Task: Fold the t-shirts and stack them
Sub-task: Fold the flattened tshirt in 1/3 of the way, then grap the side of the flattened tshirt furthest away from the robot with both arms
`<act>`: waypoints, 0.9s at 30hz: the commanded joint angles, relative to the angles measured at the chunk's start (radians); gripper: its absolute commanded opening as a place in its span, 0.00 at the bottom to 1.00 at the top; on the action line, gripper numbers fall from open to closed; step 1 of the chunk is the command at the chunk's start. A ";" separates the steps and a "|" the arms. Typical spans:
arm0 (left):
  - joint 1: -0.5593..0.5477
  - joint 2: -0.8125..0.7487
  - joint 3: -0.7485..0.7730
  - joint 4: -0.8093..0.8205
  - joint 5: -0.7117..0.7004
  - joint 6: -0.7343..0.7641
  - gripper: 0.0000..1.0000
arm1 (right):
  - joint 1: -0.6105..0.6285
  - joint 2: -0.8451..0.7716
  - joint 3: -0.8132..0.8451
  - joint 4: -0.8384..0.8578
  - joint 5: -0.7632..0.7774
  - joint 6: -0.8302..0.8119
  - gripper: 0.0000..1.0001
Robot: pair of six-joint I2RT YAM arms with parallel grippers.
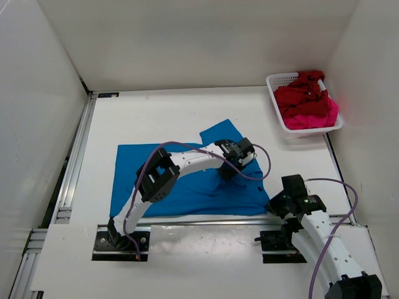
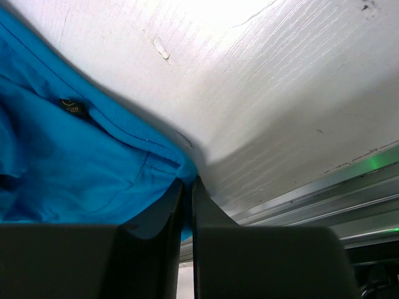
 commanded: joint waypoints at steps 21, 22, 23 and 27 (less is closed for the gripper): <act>0.294 -0.294 -0.123 -0.011 -0.162 -0.001 0.87 | 0.011 0.114 0.236 -0.045 0.026 -0.213 0.50; 0.334 -0.321 -0.135 -0.011 -0.130 -0.001 0.87 | 0.011 0.132 0.283 -0.077 0.070 -0.237 0.57; 0.380 -0.348 -0.146 -0.020 -0.109 -0.001 0.87 | 0.035 0.178 0.333 -0.078 0.087 -0.263 0.60; 0.724 -0.461 -0.194 -0.020 0.017 -0.001 0.89 | 0.095 0.414 0.619 -0.036 0.120 -0.441 0.68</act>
